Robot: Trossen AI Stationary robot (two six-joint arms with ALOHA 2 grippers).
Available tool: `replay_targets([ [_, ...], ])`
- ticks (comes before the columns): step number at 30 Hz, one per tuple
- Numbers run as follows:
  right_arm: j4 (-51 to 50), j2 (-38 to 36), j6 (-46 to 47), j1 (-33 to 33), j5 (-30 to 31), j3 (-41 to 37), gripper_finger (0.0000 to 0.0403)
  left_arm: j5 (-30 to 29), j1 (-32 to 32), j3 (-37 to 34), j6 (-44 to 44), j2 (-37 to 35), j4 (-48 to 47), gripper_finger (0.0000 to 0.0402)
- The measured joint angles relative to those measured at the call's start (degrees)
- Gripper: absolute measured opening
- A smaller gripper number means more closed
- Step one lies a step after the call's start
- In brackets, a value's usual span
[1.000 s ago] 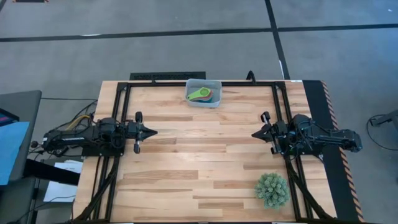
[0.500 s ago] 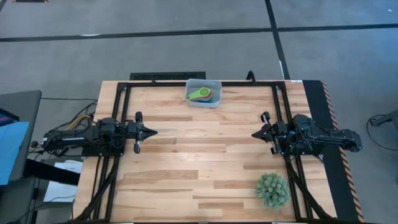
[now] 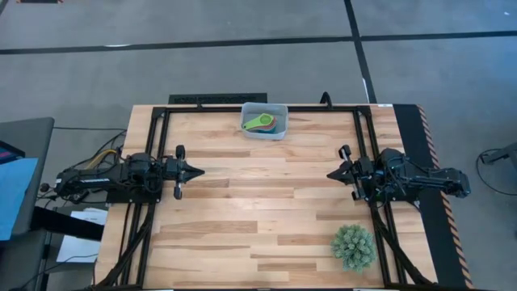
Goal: Nest measuring cups in basket
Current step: Return to Home Position
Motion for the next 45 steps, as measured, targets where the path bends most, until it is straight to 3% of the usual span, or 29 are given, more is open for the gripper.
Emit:
replay_targets([
  [45,0.00,0.02,-0.02,0.00,0.00,0.01,0.0027,0.00,0.00,-0.01,0.00,0.00,0.01,0.0000],
])
